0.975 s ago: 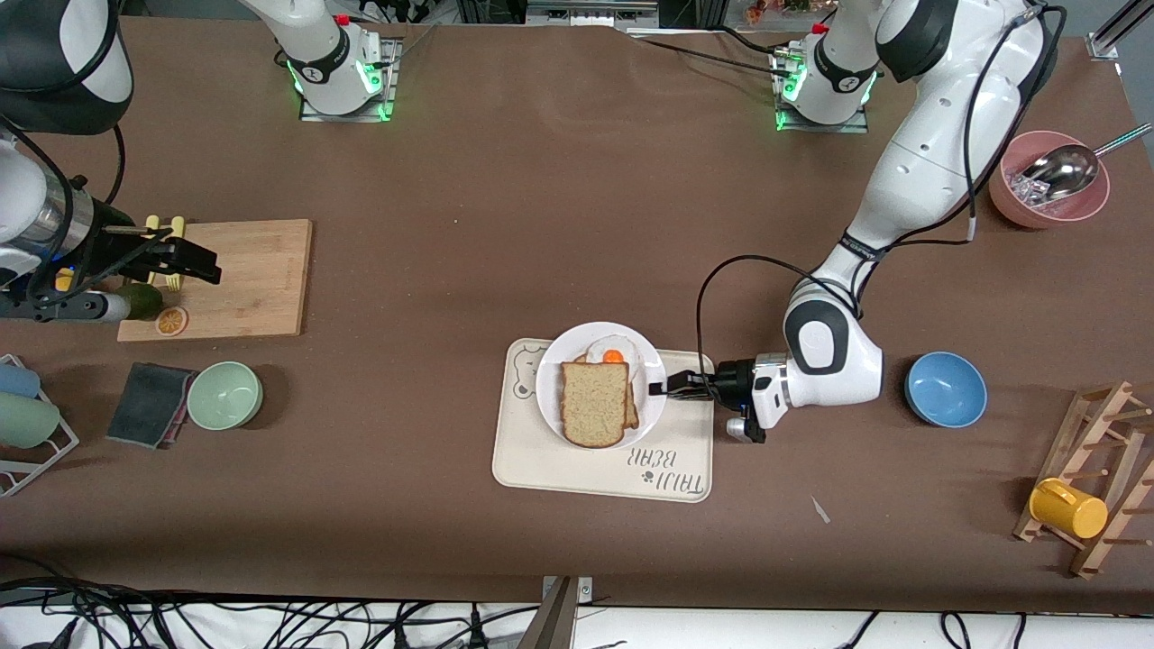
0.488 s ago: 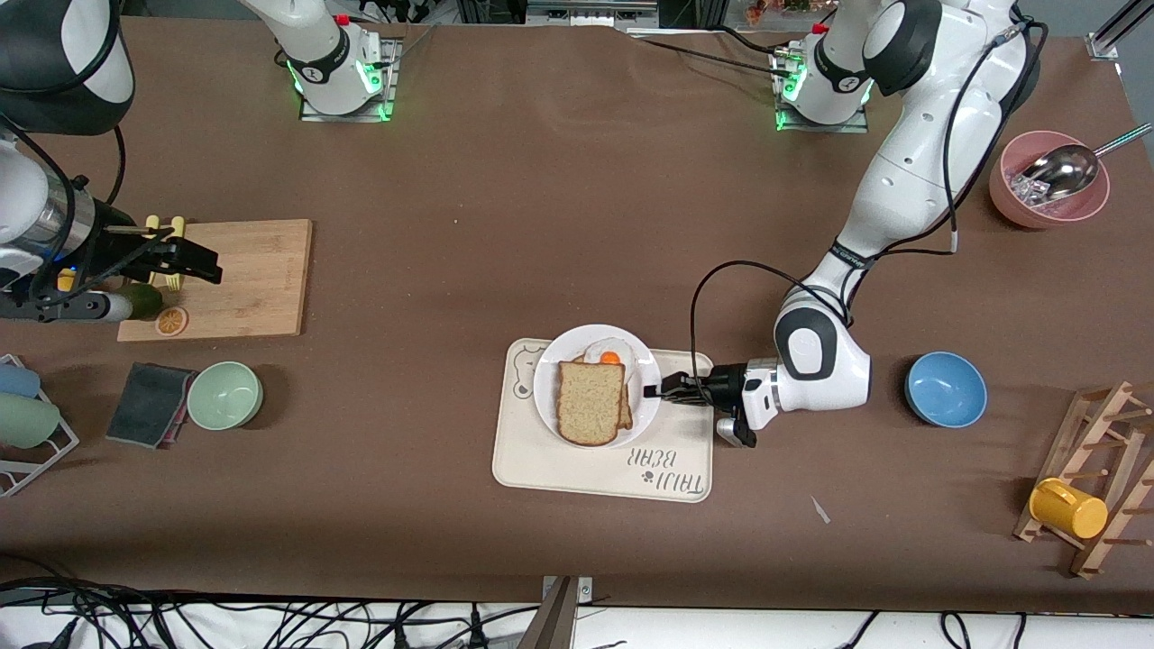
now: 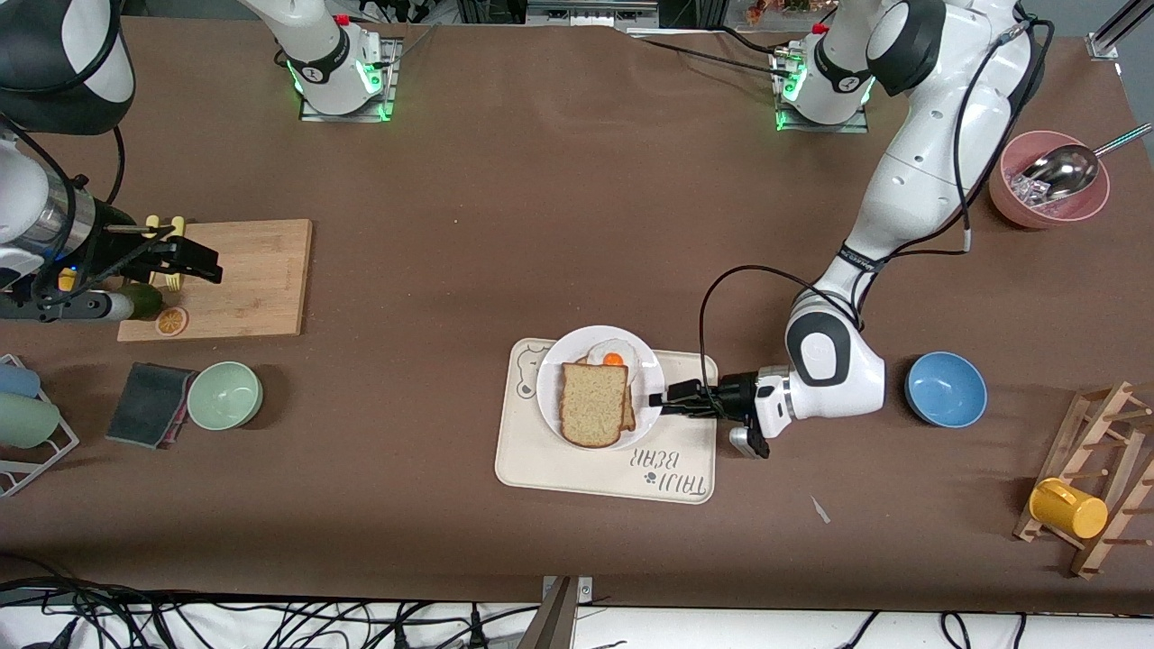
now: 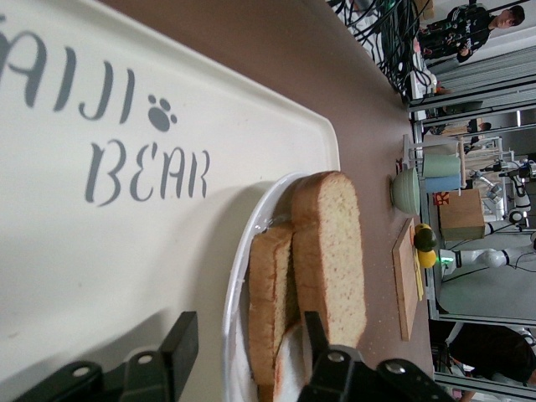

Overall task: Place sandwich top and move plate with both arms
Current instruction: 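Open the left gripper and lift it away from the plate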

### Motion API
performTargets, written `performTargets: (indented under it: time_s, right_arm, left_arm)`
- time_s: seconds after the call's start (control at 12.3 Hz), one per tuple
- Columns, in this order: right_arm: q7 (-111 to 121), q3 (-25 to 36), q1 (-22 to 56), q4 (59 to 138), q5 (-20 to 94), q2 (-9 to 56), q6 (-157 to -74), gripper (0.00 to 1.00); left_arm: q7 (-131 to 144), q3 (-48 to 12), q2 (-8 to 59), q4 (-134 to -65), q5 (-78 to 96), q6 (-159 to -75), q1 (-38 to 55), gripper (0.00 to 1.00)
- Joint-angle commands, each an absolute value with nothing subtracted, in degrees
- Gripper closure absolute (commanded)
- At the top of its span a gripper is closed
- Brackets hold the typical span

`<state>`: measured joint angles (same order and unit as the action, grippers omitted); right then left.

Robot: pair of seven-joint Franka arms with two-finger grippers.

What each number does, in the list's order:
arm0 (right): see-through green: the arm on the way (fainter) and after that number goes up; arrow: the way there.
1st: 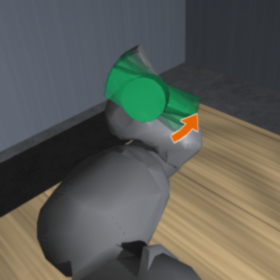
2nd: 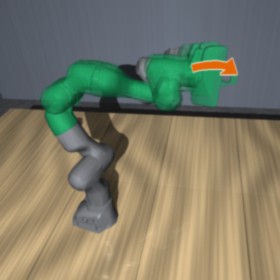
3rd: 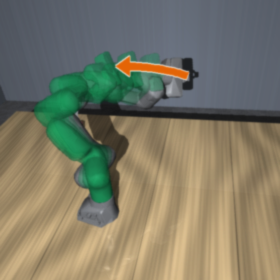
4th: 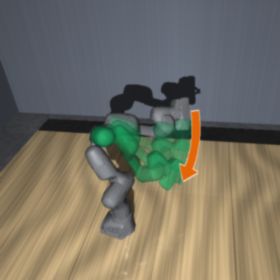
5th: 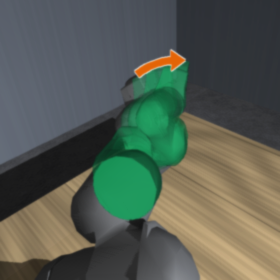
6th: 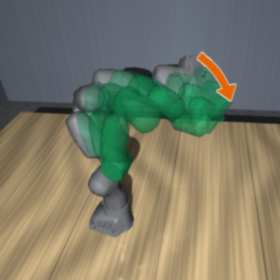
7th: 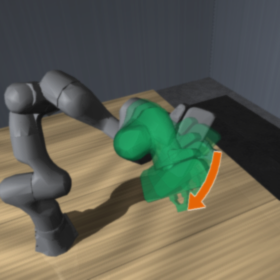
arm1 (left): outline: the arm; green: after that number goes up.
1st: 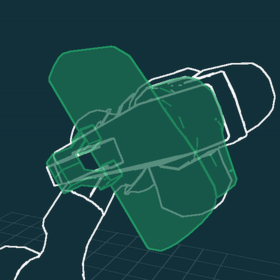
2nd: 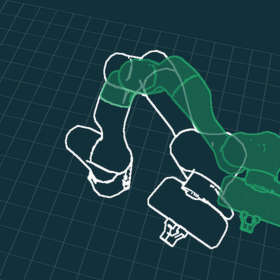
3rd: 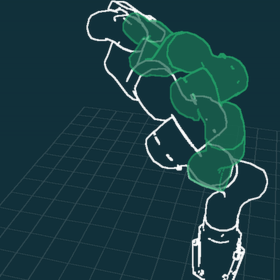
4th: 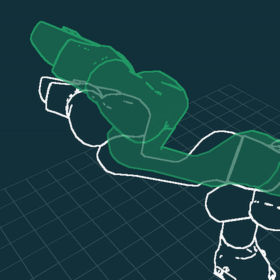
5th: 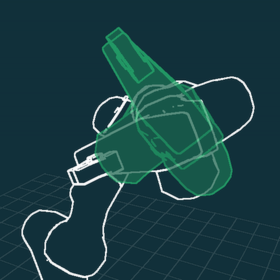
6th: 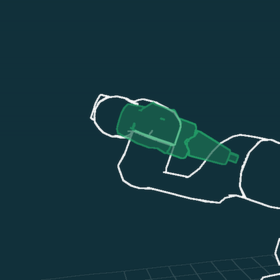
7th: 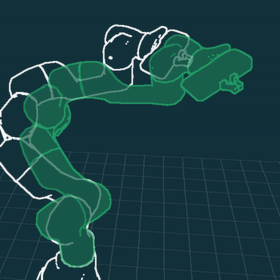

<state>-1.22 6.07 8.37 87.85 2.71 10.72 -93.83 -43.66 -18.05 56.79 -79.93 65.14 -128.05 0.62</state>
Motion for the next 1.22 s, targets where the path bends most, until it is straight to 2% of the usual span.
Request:
performTargets:
  time_s: [0.0, 0.49, 0.98, 1.14]
  right_arm:
    - [1.66, 6.15, 8.53, 88.24, 1.77, 9.84, -93.96, 0.0]
    - [1.49, 6.24, 8.26, 87.36, 1.93, 9.93, -93.96, 0.0]
    - [1.41, 6.24, 8.09, 87.45, 2.02, 10.28, -94.04, 0.0]
    - [1.67, 6.24, 8.09, 87.45, 2.02, 10.28, -94.13, 0.0]
  left_arm:
    - [-40.62, -16.8, 51.95, -81.91, 62.24, -124.11, -0.79, 0.0]
    - [-18.84, -16.96, 44.31, -81.12, 39.06, -122.7, -0.62, 0.0]
    - [2.26, -17.14, 33.33, -81.04, 12.18, -110.59, -0.18, 0.0]
    - [4.04, -16.79, 30.16, -81.21, 7.93, -107.76, -0.44, 0.0]
